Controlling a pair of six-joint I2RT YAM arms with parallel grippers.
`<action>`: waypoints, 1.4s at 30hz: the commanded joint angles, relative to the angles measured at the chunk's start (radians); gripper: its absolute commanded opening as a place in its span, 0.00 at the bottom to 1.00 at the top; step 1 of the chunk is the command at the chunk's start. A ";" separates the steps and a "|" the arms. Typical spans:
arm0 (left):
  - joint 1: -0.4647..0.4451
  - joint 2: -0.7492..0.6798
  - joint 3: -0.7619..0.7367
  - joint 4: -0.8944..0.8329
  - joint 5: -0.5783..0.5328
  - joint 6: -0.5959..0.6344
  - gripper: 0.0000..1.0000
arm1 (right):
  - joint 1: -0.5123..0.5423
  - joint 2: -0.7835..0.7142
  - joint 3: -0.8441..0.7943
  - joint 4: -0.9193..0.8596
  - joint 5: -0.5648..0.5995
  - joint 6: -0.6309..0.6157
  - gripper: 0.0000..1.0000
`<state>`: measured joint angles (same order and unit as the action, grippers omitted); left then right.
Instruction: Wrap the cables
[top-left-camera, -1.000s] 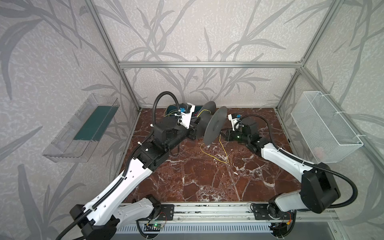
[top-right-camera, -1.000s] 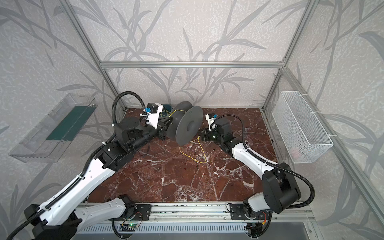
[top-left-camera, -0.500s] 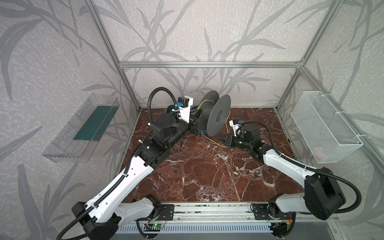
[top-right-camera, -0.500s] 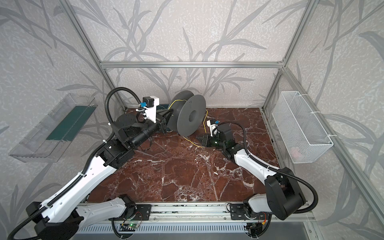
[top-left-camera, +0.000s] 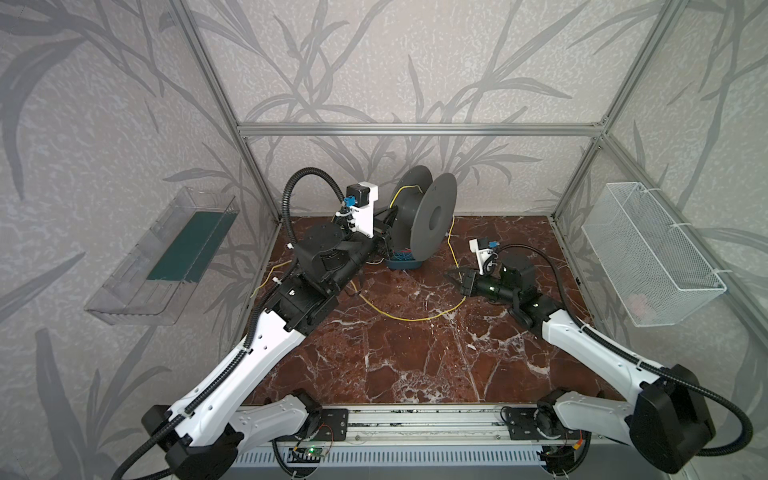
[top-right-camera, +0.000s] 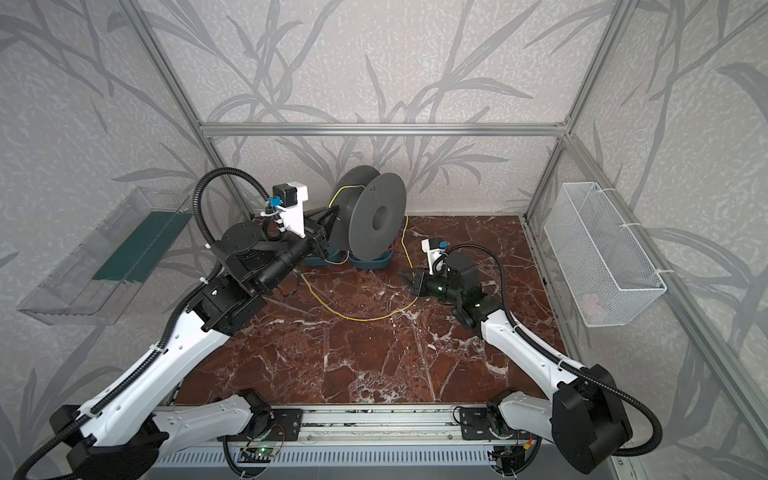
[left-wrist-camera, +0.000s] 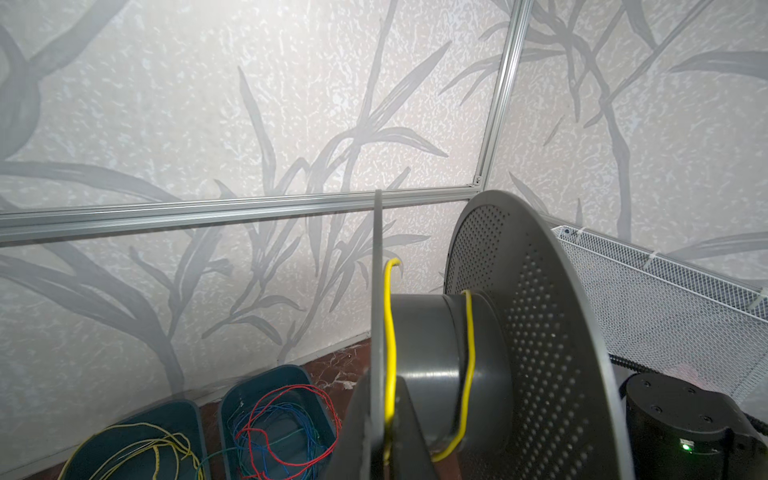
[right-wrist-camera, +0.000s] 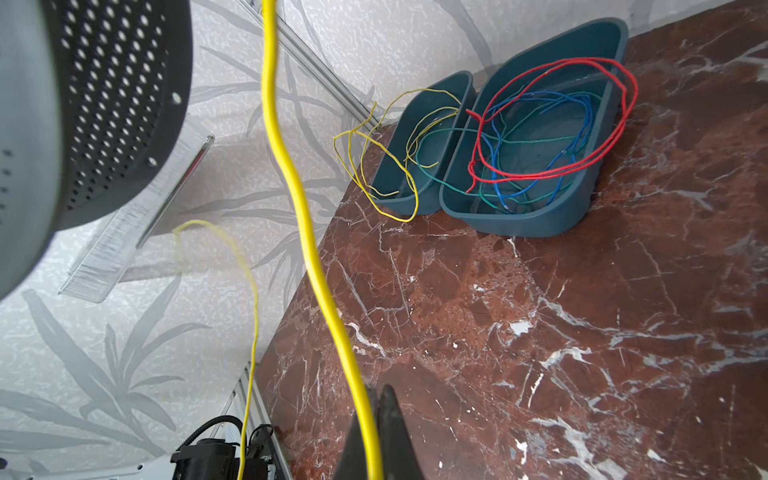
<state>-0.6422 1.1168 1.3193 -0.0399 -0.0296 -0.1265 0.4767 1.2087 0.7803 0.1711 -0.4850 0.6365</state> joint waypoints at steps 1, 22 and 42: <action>0.013 -0.002 0.081 0.188 -0.079 -0.041 0.00 | 0.019 0.010 0.028 -0.107 0.026 -0.066 0.00; -0.002 0.329 0.149 0.519 -0.412 0.117 0.00 | 0.459 0.119 0.219 -0.297 0.340 -0.230 0.00; -0.037 0.446 0.102 0.301 -0.465 0.381 0.00 | 0.495 -0.121 0.383 -0.510 0.514 -0.408 0.00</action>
<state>-0.7013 1.5349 1.4078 0.2359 -0.4160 0.1234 0.9424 1.1187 1.0767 -0.2882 0.0647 0.3122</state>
